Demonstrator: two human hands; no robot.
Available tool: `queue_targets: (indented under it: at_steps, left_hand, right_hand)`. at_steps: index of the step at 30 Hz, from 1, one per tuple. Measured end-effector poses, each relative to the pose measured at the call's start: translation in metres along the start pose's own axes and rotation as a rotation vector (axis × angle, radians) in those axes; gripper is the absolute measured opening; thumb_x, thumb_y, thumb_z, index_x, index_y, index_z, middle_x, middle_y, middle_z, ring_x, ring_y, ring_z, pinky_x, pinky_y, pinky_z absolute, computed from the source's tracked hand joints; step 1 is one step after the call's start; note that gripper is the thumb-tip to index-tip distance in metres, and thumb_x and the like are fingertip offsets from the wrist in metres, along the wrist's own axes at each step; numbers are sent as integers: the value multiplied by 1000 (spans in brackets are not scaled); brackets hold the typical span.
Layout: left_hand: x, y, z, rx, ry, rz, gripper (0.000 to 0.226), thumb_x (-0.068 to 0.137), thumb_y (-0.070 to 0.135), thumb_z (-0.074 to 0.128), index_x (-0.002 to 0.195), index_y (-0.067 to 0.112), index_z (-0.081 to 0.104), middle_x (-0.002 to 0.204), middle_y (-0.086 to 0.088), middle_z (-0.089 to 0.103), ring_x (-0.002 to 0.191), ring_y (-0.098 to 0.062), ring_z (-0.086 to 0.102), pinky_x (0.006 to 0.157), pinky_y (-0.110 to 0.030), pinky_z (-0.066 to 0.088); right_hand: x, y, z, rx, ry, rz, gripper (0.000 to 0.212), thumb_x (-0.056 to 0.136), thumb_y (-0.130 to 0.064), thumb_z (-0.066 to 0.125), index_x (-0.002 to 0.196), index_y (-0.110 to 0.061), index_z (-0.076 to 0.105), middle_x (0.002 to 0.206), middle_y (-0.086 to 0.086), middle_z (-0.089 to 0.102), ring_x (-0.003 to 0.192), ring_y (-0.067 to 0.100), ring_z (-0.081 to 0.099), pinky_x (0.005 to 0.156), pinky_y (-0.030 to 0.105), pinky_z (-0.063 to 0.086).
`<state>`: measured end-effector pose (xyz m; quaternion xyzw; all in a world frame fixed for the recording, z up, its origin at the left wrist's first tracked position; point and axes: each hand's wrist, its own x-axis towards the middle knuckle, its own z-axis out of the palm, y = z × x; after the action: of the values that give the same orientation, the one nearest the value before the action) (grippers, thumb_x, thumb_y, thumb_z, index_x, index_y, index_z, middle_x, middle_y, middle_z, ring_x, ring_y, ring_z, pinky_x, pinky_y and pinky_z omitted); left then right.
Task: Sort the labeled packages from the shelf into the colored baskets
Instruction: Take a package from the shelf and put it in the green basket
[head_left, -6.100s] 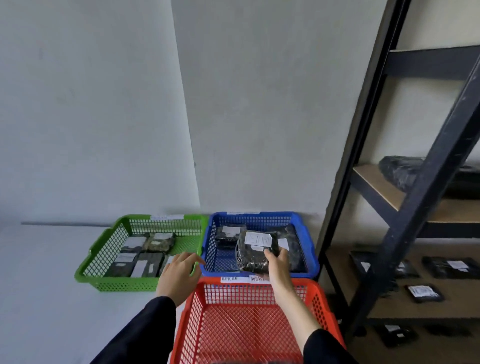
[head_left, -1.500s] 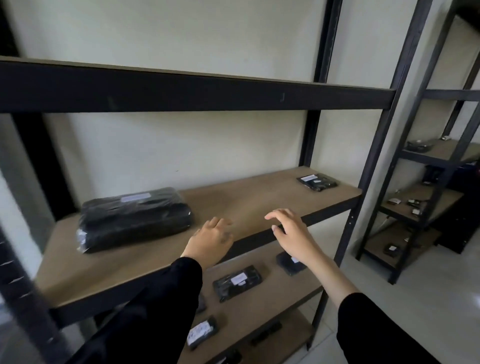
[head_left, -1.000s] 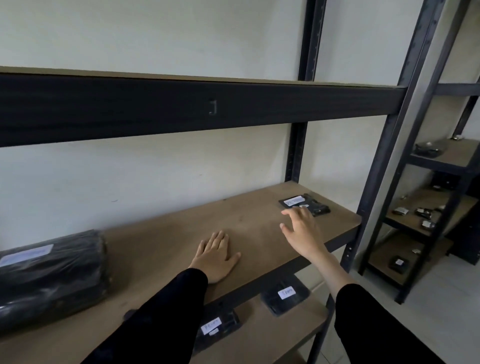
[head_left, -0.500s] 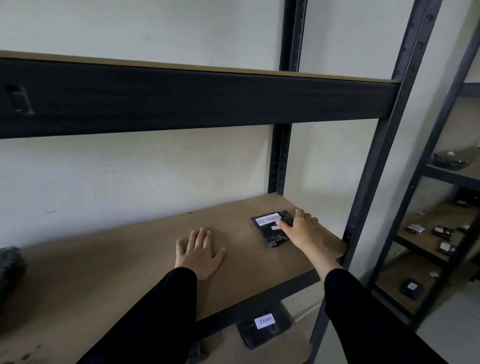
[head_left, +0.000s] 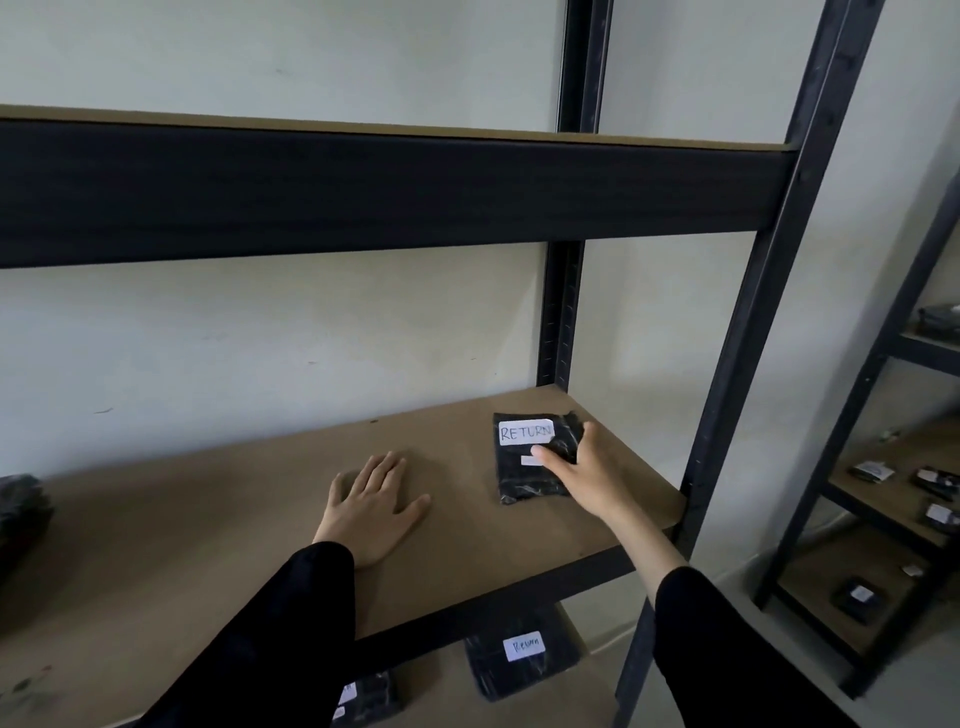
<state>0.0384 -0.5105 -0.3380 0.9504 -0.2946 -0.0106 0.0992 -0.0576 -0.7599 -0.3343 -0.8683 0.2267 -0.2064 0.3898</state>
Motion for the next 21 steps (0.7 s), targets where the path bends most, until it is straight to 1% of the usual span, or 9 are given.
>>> queue_targets:
  at_steps: [2,4,5,7,9,12,16,19,21]
  left_hand:
    - [1,-1,1,-5,8,3,67,93,58,25,149,22,12,157,10,2,144,-5,-5,117,-38,1]
    - [0,-2,2,-18,15,5,66,93,57,26,148,23,13,157,10,4,144,-5,-4,117,-37,2]
    - [0,-3,3,-29,24,4,65,93,57,27,148,23,15,157,10,6,144,-5,-2,117,-36,2]
    - [0,-3,3,-59,56,4,62,94,54,30,147,23,19,157,10,11,144,-5,2,117,-34,3]
    - [-1,-4,3,-83,88,4,58,95,50,33,145,24,24,156,10,17,143,-6,7,117,-32,5]
    - [-4,-3,2,-109,125,2,51,96,44,36,143,24,31,153,9,25,142,-8,17,115,-28,8]
    - [-13,-5,1,-151,150,-7,45,96,37,39,139,25,37,150,9,31,139,-10,25,114,-28,14]
    - [-26,-12,1,-171,165,10,45,95,35,41,138,24,39,149,9,35,137,-11,31,114,-29,19]
    - [-42,-20,-3,-173,152,24,46,94,38,38,138,25,39,149,9,35,136,-13,33,113,-29,21]
  right_hand:
    - [-7,-5,-1,112,-3,-62,44,86,-40,62,106,-14,32,108,0,59,98,18,60,83,33,51]
    - [-13,-11,-3,194,-14,-90,37,90,-27,58,107,-13,30,107,-1,56,91,6,58,72,14,49]
    - [-15,-13,-2,219,-9,-99,34,91,-24,57,108,-11,30,106,-1,55,87,-1,56,67,8,47]
    - [-18,-15,1,262,1,-108,33,92,-20,56,111,-7,32,104,0,54,84,-5,53,61,3,44]
    - [-23,-20,5,293,-6,-101,35,93,-21,54,115,-4,32,106,1,53,84,-1,54,61,3,45]
    - [-32,-27,11,349,-23,-104,31,94,-21,53,112,-9,30,108,3,53,88,4,54,63,4,46]
    - [-44,-43,23,456,-68,-85,36,92,-23,56,116,-9,33,109,2,54,94,7,58,70,14,49]
    - [-56,-64,38,561,-107,-79,42,90,-22,60,119,-8,34,105,-1,55,88,-2,56,62,7,48]
    - [-65,-82,52,638,-162,-80,47,85,-19,66,117,-9,33,105,-3,58,88,-2,58,62,7,48]
